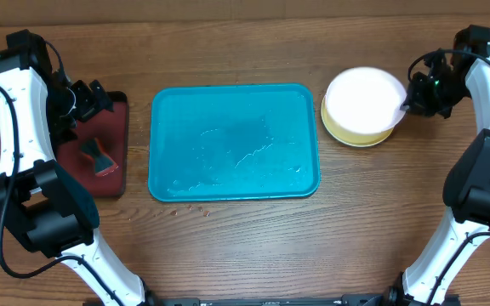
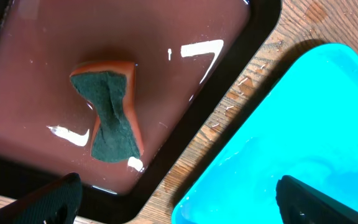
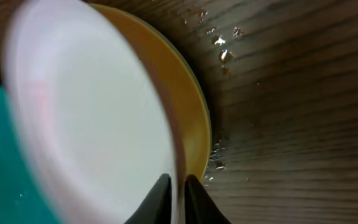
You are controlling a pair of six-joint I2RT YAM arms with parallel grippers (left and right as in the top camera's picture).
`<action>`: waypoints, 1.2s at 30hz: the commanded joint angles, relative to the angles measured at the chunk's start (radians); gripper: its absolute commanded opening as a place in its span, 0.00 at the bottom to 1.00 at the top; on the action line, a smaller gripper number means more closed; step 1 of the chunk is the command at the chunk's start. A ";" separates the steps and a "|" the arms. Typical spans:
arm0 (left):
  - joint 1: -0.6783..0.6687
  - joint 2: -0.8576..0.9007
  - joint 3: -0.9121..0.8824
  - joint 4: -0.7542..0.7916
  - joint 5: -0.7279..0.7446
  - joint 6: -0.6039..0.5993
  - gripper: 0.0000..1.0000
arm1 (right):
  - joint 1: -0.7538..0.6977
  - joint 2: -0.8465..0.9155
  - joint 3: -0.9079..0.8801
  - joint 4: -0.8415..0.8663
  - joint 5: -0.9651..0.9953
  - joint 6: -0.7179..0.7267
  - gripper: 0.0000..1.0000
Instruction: Clean dirty plates on tray and stack at the side
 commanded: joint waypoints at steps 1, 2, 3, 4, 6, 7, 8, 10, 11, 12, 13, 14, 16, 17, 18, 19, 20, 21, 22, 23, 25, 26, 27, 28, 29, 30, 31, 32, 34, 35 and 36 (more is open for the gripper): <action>-0.007 -0.020 0.014 -0.002 0.011 0.015 1.00 | 0.003 -0.040 -0.012 0.010 -0.016 -0.005 0.26; -0.007 -0.020 0.014 -0.002 0.011 0.015 1.00 | 0.003 -0.040 -0.011 0.008 -0.016 -0.005 0.31; -0.007 -0.020 0.014 -0.002 0.011 0.015 1.00 | 0.003 -0.040 -0.011 0.006 -0.016 -0.005 0.39; -0.007 -0.020 0.014 -0.002 0.011 0.015 1.00 | 0.003 -0.040 -0.011 0.002 -0.017 -0.005 0.45; -0.007 -0.020 0.014 -0.002 0.011 0.015 1.00 | 0.003 -0.044 -0.007 -0.018 -0.018 -0.005 0.52; -0.007 -0.020 0.014 -0.002 0.011 0.015 1.00 | 0.002 -0.048 -0.003 -0.030 -0.017 -0.005 0.59; -0.007 -0.020 0.014 -0.002 0.011 0.015 1.00 | 0.003 -0.058 0.001 -0.043 -0.017 -0.006 0.84; -0.007 -0.020 0.014 -0.002 0.011 0.015 1.00 | 0.003 -0.092 0.003 -0.058 -0.021 -0.016 1.00; -0.007 -0.020 0.014 -0.002 0.011 0.015 1.00 | 0.003 -0.113 0.003 -0.065 -0.021 -0.016 1.00; -0.007 -0.020 0.014 -0.002 0.011 0.015 1.00 | 0.003 -0.137 0.003 -0.073 -0.021 -0.016 1.00; -0.007 -0.020 0.014 -0.002 0.011 0.015 1.00 | 0.003 -0.172 0.003 -0.083 -0.021 -0.016 1.00; -0.007 -0.020 0.014 -0.002 0.011 0.015 1.00 | 0.004 -0.204 0.003 -0.093 -0.022 -0.016 1.00; -0.007 -0.020 0.014 -0.002 0.011 0.015 1.00 | 0.011 -0.283 0.003 -0.127 -0.025 -0.017 1.00; -0.007 -0.020 0.014 -0.002 0.011 0.015 1.00 | 0.016 -0.323 0.003 -0.142 -0.024 -0.017 1.00; -0.007 -0.020 0.014 -0.002 0.011 0.015 1.00 | 0.024 -0.375 0.003 -0.159 -0.024 -0.023 1.00; -0.007 -0.020 0.014 -0.002 0.011 0.015 1.00 | 0.030 -0.409 0.003 -0.169 -0.024 -0.025 1.00; -0.007 -0.020 0.014 -0.002 0.011 0.015 1.00 | 0.038 -0.445 0.003 -0.182 -0.024 -0.034 1.00; -0.007 -0.020 0.014 -0.002 0.011 0.015 1.00 | 0.048 -0.488 0.003 -0.196 -0.024 -0.044 1.00; -0.007 -0.020 0.014 -0.002 0.011 0.015 1.00 | 0.058 -0.521 0.003 -0.211 -0.024 -0.055 1.00; -0.007 -0.020 0.014 -0.001 0.011 0.015 1.00 | 0.067 -0.553 0.003 -0.229 -0.024 -0.063 1.00; -0.007 -0.020 0.014 -0.001 0.011 0.015 1.00 | 0.089 -0.615 0.003 -0.273 -0.025 -0.062 1.00; -0.007 -0.020 0.014 -0.002 0.011 0.015 1.00 | 0.101 -0.641 0.003 -0.294 -0.025 -0.062 1.00; -0.007 -0.020 0.014 -0.001 0.011 0.015 1.00 | 0.115 -0.668 0.003 -0.320 -0.025 -0.062 1.00; -0.007 -0.020 0.014 -0.002 0.011 0.015 1.00 | 0.132 -0.696 0.003 -0.348 -0.025 -0.062 1.00; -0.007 -0.020 0.014 -0.001 0.011 0.015 1.00 | 0.146 -0.715 0.003 -0.375 -0.025 -0.062 1.00; -0.007 -0.020 0.014 -0.002 0.011 0.015 1.00 | 0.153 -0.725 0.003 -0.393 -0.024 -0.062 1.00; -0.007 -0.020 0.014 -0.001 0.011 0.015 1.00 | 0.162 -0.737 0.003 -0.422 -0.025 -0.061 1.00; -0.007 -0.020 0.014 -0.002 0.011 0.015 1.00 | 0.169 -0.746 0.003 -0.455 -0.029 -0.061 1.00; -0.007 -0.020 0.014 -0.001 0.011 0.015 1.00 | 0.175 -0.761 0.001 -0.457 -0.043 -0.056 1.00; -0.007 -0.020 0.014 -0.001 0.011 0.015 1.00 | 0.175 -0.764 0.001 -0.457 -0.060 -0.056 1.00; -0.007 -0.020 0.014 -0.001 0.011 0.015 1.00 | 0.175 -0.765 0.001 -0.456 -0.079 -0.048 1.00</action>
